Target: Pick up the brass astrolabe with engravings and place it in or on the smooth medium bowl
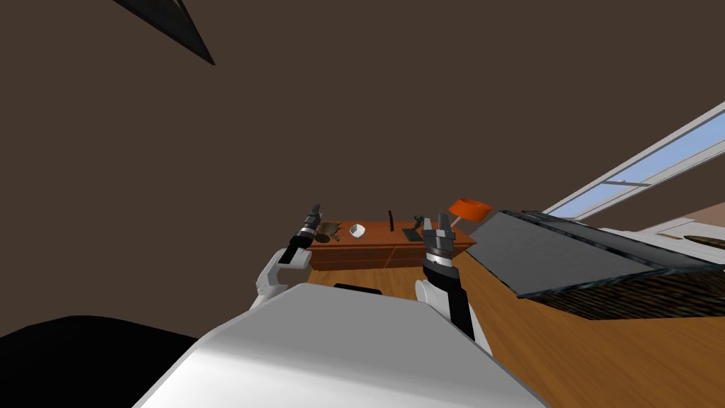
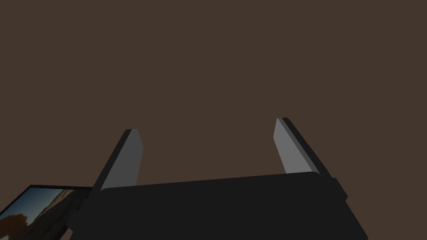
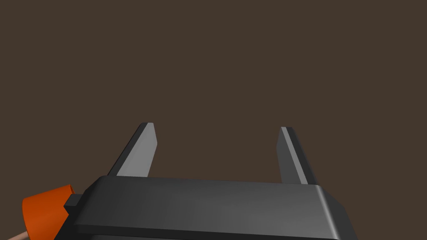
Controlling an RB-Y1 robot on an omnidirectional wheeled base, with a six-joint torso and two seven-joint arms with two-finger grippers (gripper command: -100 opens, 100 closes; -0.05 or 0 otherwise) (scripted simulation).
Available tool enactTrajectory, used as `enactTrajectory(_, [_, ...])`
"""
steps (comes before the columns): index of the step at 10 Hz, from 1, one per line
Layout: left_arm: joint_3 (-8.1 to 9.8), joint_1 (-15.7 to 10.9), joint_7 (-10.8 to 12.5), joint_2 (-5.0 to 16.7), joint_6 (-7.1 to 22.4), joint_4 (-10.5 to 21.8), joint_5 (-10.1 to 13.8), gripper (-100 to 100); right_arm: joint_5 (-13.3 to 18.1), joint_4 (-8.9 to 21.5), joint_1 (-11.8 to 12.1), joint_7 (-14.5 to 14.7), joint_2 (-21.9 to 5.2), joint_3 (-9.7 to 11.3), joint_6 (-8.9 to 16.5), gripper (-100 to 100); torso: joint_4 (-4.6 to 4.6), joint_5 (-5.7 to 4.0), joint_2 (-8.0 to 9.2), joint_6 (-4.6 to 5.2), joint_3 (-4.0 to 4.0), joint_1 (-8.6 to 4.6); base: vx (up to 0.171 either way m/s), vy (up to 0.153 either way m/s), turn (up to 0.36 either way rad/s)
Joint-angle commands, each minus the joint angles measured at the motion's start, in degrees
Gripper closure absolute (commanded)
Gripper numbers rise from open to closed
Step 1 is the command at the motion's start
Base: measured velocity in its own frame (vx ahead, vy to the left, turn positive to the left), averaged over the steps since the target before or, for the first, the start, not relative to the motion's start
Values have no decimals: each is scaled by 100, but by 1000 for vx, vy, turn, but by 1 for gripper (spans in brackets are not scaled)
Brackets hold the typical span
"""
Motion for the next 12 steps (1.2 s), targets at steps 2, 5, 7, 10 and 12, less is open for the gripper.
enactTrajectory(2, [109, -170, -51, 47, 446, 189, 8, -100, 0, 0, 0, 0, 0, 0, 0, 0, 0, 0, 0, 1, 0, 2, -8, 9, -34])
enactTrajectory(5, [207, -330, -106, 77, 821, 389, 11, -100, 0, 0, 0, 0, 0, 0, 0, 0, 0, 1, 0, 0, 0, 3, -5, 10, -22])
enactTrajectory(7, [305, -493, -158, 105, 1196, 596, 16, -100, 0, 0, 0, 0, 0, 0, 0, 0, 0, 0, -1, 1, -1, 2, -6, 10, -38])
enactTrajectory(10, [401, -659, -206, 131, 1597, 811, 24, -100, 0, 0, 0, 0, 0, 0, 0, 0, 0, 1, -1, -1, -1, 3, -3, 11, -23])
enactTrajectory(12, [496, -825, -249, 157, 1993, 1031, 34, -100, 0, 0, 0, 0, 0, 0, 0, 0, -1, 0, -3, 1, -2, 1, 0, 10, -43])
